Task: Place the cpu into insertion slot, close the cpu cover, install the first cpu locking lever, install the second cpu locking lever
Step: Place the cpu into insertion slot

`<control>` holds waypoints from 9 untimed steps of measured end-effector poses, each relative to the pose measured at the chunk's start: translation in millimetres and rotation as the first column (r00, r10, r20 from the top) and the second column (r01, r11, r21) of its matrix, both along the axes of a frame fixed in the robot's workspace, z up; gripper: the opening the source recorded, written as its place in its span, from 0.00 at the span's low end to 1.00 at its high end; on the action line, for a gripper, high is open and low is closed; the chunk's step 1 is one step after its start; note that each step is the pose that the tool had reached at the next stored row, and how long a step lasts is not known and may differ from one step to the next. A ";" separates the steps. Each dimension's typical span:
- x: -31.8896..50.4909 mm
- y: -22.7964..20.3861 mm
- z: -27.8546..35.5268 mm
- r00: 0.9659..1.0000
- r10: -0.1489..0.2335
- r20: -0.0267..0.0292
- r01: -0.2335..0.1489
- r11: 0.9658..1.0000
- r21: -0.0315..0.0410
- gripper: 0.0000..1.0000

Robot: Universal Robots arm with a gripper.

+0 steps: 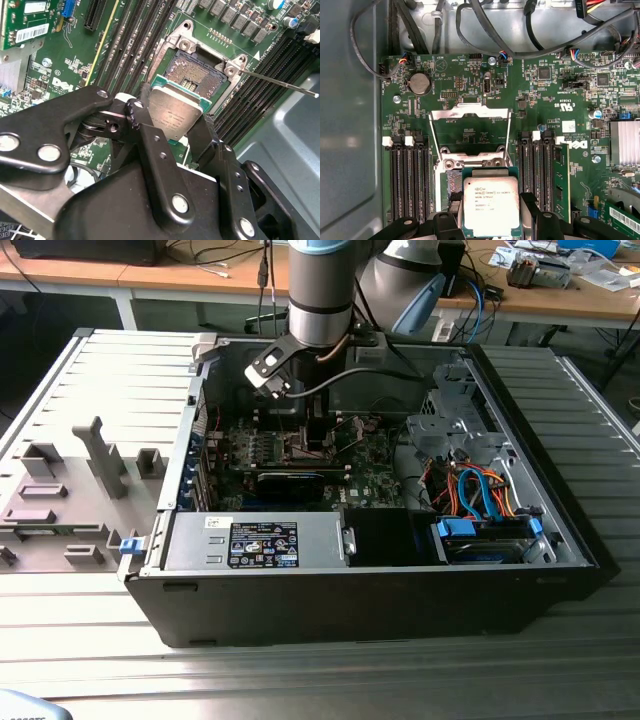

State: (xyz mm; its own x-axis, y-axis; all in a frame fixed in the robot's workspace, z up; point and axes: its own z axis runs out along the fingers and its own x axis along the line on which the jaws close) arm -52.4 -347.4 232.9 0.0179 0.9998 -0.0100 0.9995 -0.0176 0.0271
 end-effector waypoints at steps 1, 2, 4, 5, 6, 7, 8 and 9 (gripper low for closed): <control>-0.1 0.0 -0.3 1.000 0.000 0.000 0.000 1.000 0.000 0.55; -0.1 0.0 -0.5 1.000 0.000 0.000 0.000 1.000 0.000 0.55; -0.2 0.0 -0.9 1.000 0.000 0.000 0.000 1.000 0.000 0.55; -0.3 0.0 -1.0 1.000 0.000 0.000 0.000 1.000 0.000 0.55; -0.4 0.0 -1.2 1.000 0.000 0.000 0.000 1.000 0.000 0.55; -0.4 0.0 -1.3 1.000 0.000 0.000 0.000 1.000 0.000 0.55; -0.5 0.0 -1.5 1.000 0.000 0.000 0.000 1.000 0.000 0.55; -0.6 0.0 -1.7 1.000 0.000 0.000 0.000 1.000 0.000 0.55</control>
State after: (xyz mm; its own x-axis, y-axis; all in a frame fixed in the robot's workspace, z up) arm -53.0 -347.5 231.2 0.0179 0.9998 -0.0100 0.9995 -0.0176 0.0271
